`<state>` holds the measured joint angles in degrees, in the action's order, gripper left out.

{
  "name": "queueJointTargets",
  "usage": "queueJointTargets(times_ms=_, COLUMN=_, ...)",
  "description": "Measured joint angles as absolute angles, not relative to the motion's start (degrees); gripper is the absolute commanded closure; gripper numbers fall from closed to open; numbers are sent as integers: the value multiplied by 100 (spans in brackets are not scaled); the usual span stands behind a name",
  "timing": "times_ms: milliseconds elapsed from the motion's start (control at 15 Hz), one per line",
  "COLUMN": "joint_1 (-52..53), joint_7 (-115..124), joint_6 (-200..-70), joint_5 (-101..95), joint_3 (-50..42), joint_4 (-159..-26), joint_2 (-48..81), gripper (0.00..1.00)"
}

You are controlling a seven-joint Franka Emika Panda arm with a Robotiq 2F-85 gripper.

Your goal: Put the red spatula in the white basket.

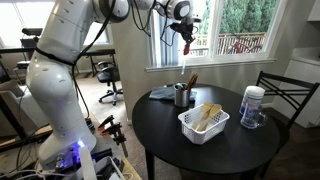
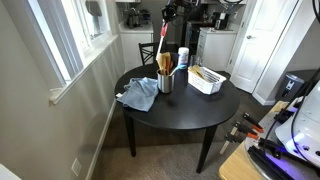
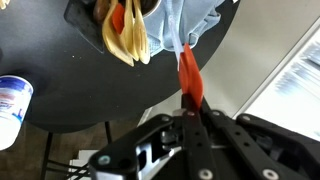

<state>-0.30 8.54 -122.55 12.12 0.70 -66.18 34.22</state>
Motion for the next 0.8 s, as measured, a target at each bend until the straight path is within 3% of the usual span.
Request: queueJointTargets(times_ms=800, joint_1=372, joint_7=1683, joint_6=-10722, joint_5=-10, joint_3=-558, joint_4=-6154, joint_2=3304, gripper=95)
